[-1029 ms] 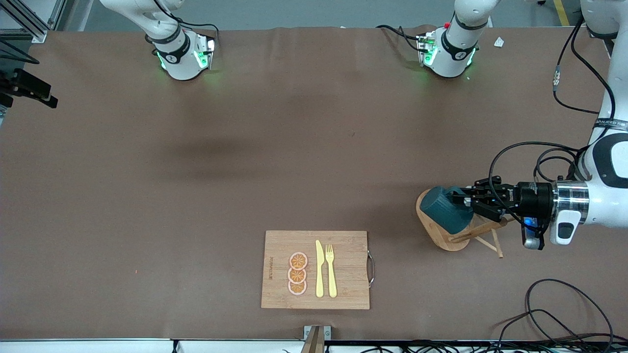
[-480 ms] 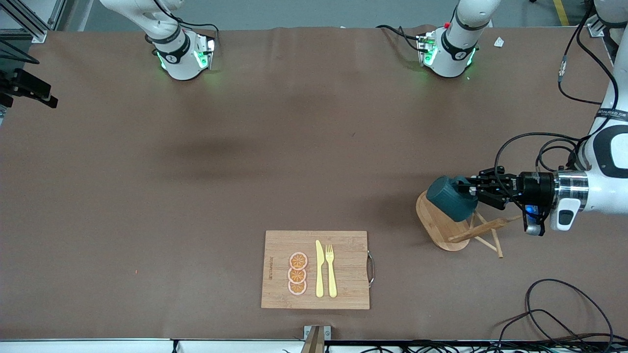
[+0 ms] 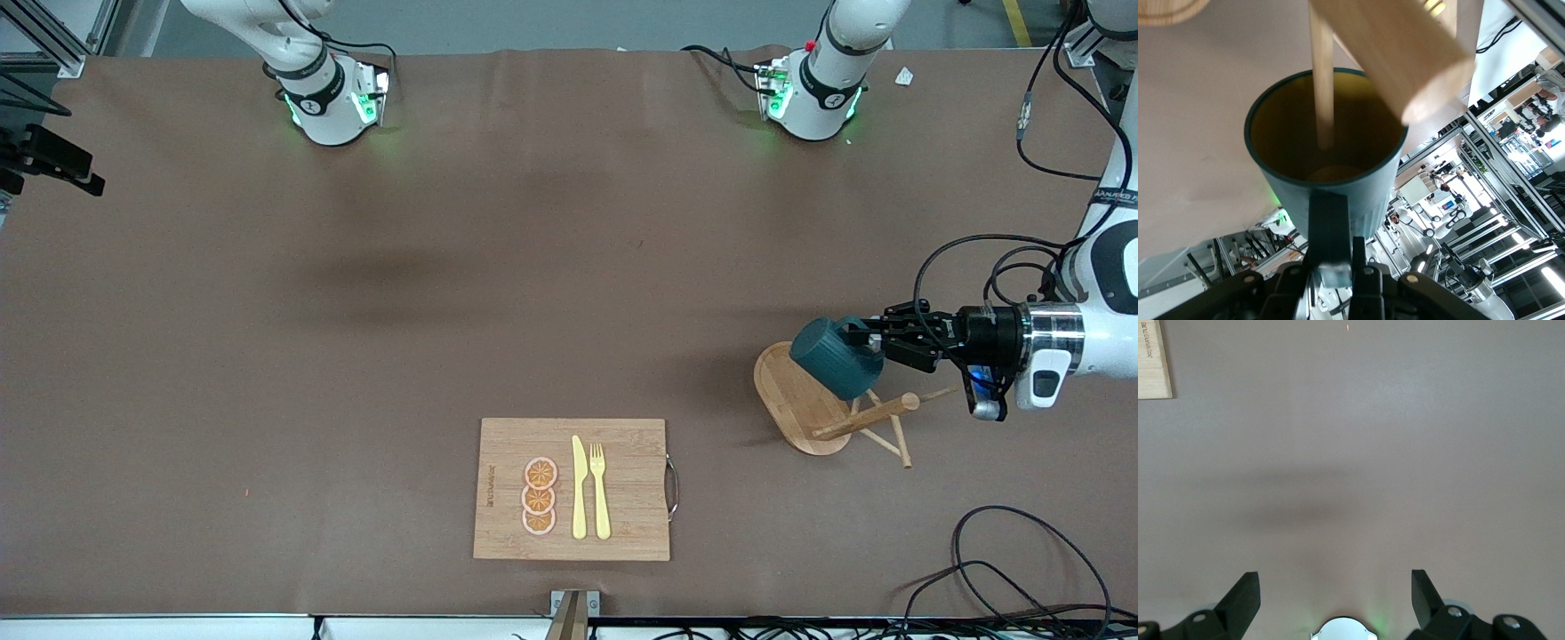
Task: Pass cup and hang on rack
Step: 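Open the left gripper and draw it back from the hung mug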
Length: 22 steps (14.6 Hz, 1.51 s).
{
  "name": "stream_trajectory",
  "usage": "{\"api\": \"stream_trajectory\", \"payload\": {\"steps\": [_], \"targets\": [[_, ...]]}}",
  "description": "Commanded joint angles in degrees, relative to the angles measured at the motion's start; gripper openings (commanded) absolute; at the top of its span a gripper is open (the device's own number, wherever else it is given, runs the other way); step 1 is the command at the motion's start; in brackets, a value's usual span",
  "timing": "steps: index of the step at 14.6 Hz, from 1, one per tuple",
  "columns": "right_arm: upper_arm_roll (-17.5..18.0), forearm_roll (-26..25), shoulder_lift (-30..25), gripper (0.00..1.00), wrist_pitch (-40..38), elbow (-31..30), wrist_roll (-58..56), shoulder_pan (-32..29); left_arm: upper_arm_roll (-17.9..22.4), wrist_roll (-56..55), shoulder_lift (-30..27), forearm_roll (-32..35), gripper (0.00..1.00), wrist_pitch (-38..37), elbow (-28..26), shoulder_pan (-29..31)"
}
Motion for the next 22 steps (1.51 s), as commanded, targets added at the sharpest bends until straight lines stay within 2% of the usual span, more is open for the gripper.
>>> {"api": "stream_trajectory", "payload": {"steps": [1, 6, 8, 10, 12, 13, 15, 16, 19, 22], "targets": [[0.27, -0.95, -1.76, 1.00, 0.22, -1.84, -0.53, -0.20, 0.55, 2.14, -0.25, -1.18, 0.06, 0.24, 0.88, 0.14], [0.27, -0.95, -1.76, 1.00, 0.22, -1.84, -0.53, -0.11, 2.91, 6.45, 0.19, -1.62, 0.08, 0.24, 1.41, 0.14], [0.27, -0.95, -1.76, 1.00, 0.22, -1.84, -0.53, -0.11, 3.62, 7.68, 0.19, -1.71, 0.14, 0.24, 1.32, 0.06], [0.27, -0.95, -1.76, 1.00, 0.22, -1.84, -0.53, -0.11, 3.62, 7.60, 0.10, -2.14, 0.48, 0.32, 1.41, 0.06], [0.27, -0.95, -1.76, 1.00, 0.22, -1.84, -0.53, -0.11, 3.54, 6.63, -0.34, -2.24, 0.89, 0.59, 1.41, -0.03], [0.27, -0.95, -1.76, 1.00, 0.22, -1.93, -0.53, -0.11, 3.45, 6.28, -0.60, -2.15, 1.00, 0.68, 1.76, -0.12], [0.27, -0.95, -1.76, 1.00, 0.22, -1.84, -0.53, -0.20, 2.23, 2.79, -1.48, -1.71, 1.00, 0.59, 3.25, -0.21], [0.27, -0.95, -1.76, 1.00, 0.22, -1.84, -0.53, -0.11, 0.30, -0.37, -1.74, -1.10, 1.00, 0.50, 4.13, -0.21], [0.27, -0.95, -1.76, 1.00, 0.22, -1.84, -0.53, -0.11, -5.06, -9.34, -2.54, 5.91, 1.00, -1.07, 6.24, 0.23], [0.27, -0.95, -1.76, 1.00, 0.22, -1.84, -0.53, -0.11, -9.37, -13.32, -2.63, 14.78, 1.00, -6.68, 11.67, 0.06]]}}
